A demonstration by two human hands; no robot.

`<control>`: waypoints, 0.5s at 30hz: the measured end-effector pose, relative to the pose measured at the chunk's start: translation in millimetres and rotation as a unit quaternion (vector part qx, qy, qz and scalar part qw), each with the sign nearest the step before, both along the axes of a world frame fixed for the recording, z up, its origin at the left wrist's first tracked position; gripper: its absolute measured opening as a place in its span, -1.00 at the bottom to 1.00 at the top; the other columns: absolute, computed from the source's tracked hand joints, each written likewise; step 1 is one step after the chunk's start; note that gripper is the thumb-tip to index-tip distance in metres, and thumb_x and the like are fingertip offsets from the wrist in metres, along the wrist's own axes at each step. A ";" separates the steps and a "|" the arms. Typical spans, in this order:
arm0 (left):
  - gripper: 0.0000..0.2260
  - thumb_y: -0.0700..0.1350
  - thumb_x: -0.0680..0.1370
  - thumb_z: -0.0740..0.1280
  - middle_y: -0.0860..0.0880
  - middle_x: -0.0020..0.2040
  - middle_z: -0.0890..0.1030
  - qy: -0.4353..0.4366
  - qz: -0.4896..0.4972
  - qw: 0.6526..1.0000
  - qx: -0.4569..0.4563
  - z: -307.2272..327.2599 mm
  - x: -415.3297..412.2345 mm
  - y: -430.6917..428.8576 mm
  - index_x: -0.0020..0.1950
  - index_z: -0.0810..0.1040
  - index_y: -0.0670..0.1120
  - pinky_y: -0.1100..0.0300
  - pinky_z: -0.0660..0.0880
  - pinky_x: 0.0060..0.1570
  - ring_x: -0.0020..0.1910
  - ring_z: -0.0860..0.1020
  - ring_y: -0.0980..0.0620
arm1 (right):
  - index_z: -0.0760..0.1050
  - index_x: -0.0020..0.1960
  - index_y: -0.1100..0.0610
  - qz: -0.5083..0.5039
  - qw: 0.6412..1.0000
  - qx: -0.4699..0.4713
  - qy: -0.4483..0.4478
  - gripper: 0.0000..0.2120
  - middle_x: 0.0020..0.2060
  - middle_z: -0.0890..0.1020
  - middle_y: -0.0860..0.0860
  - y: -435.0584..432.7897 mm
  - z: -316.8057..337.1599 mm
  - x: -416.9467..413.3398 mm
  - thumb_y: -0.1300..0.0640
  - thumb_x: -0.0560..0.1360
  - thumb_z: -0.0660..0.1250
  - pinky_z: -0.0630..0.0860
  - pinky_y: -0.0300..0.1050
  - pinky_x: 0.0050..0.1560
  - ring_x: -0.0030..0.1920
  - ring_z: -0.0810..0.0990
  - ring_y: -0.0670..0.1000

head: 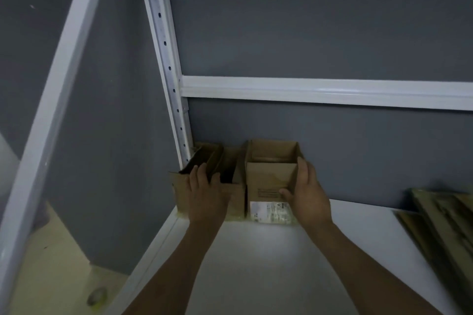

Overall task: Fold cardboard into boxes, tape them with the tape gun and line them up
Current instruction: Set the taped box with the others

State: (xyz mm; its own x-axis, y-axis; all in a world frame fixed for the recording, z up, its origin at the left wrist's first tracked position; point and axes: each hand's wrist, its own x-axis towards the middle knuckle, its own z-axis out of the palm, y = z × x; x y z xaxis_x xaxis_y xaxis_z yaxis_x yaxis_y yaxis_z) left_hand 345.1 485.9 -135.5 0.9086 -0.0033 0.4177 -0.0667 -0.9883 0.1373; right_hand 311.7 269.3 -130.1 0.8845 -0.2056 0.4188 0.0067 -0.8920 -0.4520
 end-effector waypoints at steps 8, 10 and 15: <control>-0.54 0.18 0.54 0.26 -0.14 0.54 0.14 0.014 -0.046 0.998 0.029 10.7 -4.2 4.6 0.37 0.41 -0.01 -0.07 0.03 0.45 0.52 0.06 -0.19 | -0.29 0.54 0.08 -0.057 0.995 -0.065 0.046 -0.07 0.40 0.23 0.17 12.9 8.5 -5.7 -0.08 0.51 0.34 0.54 0.03 -0.01 0.16 0.49 0.16; -0.52 0.19 0.55 0.25 -0.14 0.54 0.14 0.025 -0.059 0.997 0.045 14.0 -8.2 6.7 0.39 0.38 0.00 -0.10 0.02 0.45 0.53 0.05 -0.20 | -0.38 0.52 0.07 -0.068 0.993 -0.077 0.060 -0.05 0.38 0.28 0.16 10.9 10.9 -17.1 -0.11 0.52 0.30 0.52 0.02 -0.02 0.16 0.49 0.14; -0.57 0.12 0.58 0.19 -0.10 0.48 0.27 0.014 -0.098 0.991 0.087 34.2 -31.1 0.7 0.41 0.36 0.00 -0.04 0.14 0.45 0.48 0.19 -0.14 | 0.06 0.49 0.08 -0.104 0.982 -0.105 0.119 -0.36 0.25 0.44 0.12 -2.5 25.2 -54.7 -0.09 0.54 0.26 0.46 -0.04 -0.07 0.16 0.48 0.13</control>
State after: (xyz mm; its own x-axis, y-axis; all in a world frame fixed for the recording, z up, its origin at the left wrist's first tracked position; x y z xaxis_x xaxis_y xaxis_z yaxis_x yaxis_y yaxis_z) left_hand 314.0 486.6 -101.3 0.8947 -0.2507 0.3696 -0.2583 -0.9656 -0.0298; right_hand 257.1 266.8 -105.0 0.9104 -0.3240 0.2573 -0.2696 -0.9363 -0.2251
